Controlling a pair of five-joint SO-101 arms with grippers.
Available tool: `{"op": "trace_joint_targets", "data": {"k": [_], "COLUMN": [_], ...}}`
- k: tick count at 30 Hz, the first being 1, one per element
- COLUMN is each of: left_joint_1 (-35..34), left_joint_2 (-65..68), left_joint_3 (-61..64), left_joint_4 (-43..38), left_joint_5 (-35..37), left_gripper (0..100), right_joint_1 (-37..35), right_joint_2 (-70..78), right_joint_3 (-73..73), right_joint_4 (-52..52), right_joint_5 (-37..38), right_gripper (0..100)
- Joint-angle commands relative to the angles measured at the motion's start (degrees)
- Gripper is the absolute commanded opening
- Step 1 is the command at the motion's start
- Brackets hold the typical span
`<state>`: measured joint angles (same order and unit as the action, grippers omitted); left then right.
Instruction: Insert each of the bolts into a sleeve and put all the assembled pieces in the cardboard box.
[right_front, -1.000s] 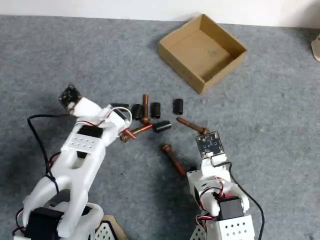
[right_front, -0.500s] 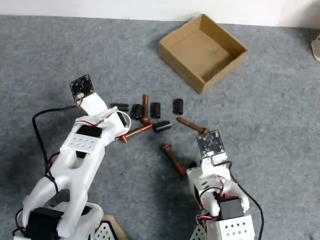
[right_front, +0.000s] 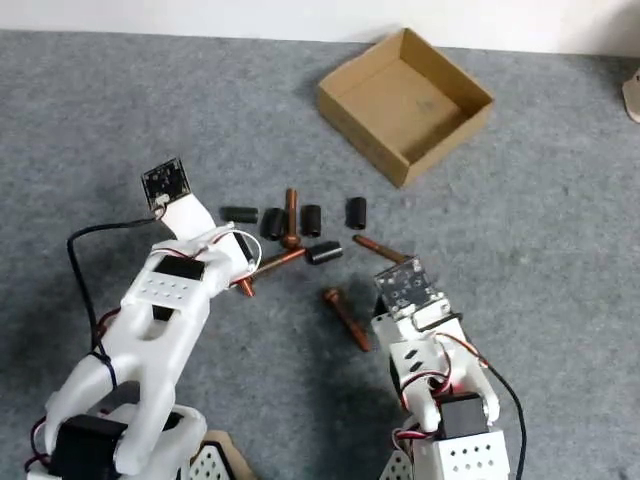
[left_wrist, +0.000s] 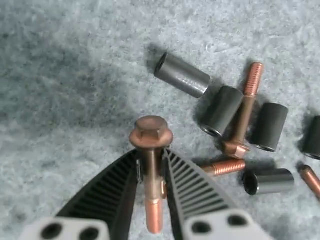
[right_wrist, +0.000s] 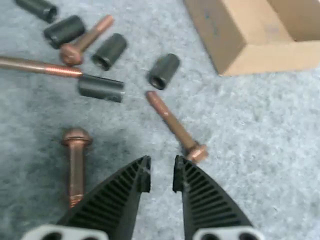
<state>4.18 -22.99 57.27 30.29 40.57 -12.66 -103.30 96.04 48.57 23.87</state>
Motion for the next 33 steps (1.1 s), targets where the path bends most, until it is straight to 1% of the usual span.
{"op": "trace_joint_targets", "data": {"k": [1,3,5,9,13,18,23,27,33], "left_joint_1": [-0.40,-0.22,-0.13,-0.13,-0.13,-0.13,-0.22,-0.31,-0.48], "left_joint_2": [-0.84,-0.84,-0.84,-0.84,-0.84,-0.66,-0.66,-0.48,-0.57], "left_joint_3": [-0.48,-0.48,-0.48,-0.40,-0.31,-0.31,-0.31,-0.31,-0.31], "left_joint_4": [-0.09,-0.09,-0.09,-0.09,-0.09,-0.09,-0.09,-0.09,-0.09], "left_joint_5": [-0.62,-2.99,-5.19,-5.36,-5.36,-5.36,-5.54,-5.63,-5.63], "left_gripper": [1,1,1,1,1,1,1,1,1], "right_joint_1": [-0.84,-1.19,-3.30,-8.40,-11.12,-12.35,-12.44,-14.46,-16.75], "right_joint_2": [-0.48,-0.40,-0.40,-0.40,1.71,15.60,32.92,42.77,53.05], "right_joint_3": [7.96,6.37,3.47,-1.10,-3.21,-9.01,-21.05,-29.49,-38.29], "right_joint_4": [0.40,2.59,6.02,12.09,13.67,9.19,6.29,6.02,5.93], "right_joint_5": [0.97,1.05,0.88,0.79,-0.44,-0.35,-0.18,4.75,11.69], "right_gripper": [8.7,8.7,8.7,8.7,8.7,8.7,8.7,8.7,8.7]}}
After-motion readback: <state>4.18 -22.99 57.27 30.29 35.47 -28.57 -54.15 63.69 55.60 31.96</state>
